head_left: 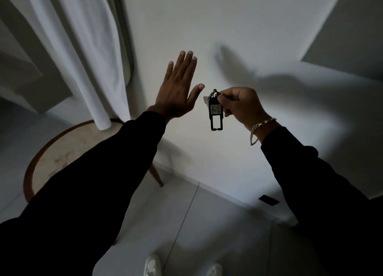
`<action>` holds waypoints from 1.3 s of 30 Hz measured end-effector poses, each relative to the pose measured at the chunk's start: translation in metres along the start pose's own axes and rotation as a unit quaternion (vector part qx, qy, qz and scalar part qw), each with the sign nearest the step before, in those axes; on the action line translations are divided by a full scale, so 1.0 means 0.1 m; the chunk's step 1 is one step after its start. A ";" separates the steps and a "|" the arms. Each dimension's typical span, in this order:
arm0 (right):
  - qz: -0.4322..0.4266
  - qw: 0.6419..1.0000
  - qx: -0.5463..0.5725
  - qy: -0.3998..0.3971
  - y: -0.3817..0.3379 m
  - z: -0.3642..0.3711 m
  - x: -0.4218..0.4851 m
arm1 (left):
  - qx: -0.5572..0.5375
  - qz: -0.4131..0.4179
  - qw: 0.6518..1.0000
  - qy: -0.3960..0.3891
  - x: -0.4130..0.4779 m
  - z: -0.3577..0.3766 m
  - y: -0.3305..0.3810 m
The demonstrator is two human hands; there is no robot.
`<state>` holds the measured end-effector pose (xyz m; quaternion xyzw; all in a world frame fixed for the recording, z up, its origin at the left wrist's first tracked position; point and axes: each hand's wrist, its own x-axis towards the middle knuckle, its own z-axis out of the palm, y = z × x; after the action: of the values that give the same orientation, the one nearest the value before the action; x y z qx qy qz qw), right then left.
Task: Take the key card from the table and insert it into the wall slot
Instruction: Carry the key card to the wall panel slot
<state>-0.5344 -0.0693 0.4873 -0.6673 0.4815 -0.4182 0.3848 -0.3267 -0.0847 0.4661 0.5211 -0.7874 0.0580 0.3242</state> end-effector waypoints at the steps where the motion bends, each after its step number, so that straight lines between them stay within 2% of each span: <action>1: -0.005 1.000 -0.001 0.005 -0.05 -0.13 -0.02 | 0.000 0.009 1.000 0.005 0.10 -0.04 0.13; 12: -0.013 0.993 0.002 0.114 -0.45 -1.34 -0.14 | -0.006 0.140 0.989 0.047 1.19 -0.35 1.16; 18: -0.036 0.990 -0.009 0.139 -0.52 -2.00 -0.16 | 0.004 0.185 0.981 0.059 1.56 -0.23 1.71; 23: -0.043 0.990 -0.013 0.135 -0.54 -2.61 -0.26 | -0.010 0.193 0.977 0.086 1.92 -0.03 2.25; 27: -0.058 0.986 -0.057 0.148 -0.57 -3.13 -0.35 | -0.011 0.204 0.971 0.128 2.17 0.11 2.70; 35: -0.075 0.966 -0.094 0.229 -0.71 -3.86 -0.45 | 0.008 0.258 0.952 0.166 2.65 0.31 3.28; 39: -0.084 0.953 -0.112 0.269 -0.77 -4.19 -0.44 | 0.030 0.245 0.940 0.236 2.87 0.50 3.45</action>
<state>-0.9067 -0.0545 0.6974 -0.6071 0.5529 -0.5564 0.1272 -0.7160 -0.1761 0.6758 0.2931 -0.7897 0.2804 0.4603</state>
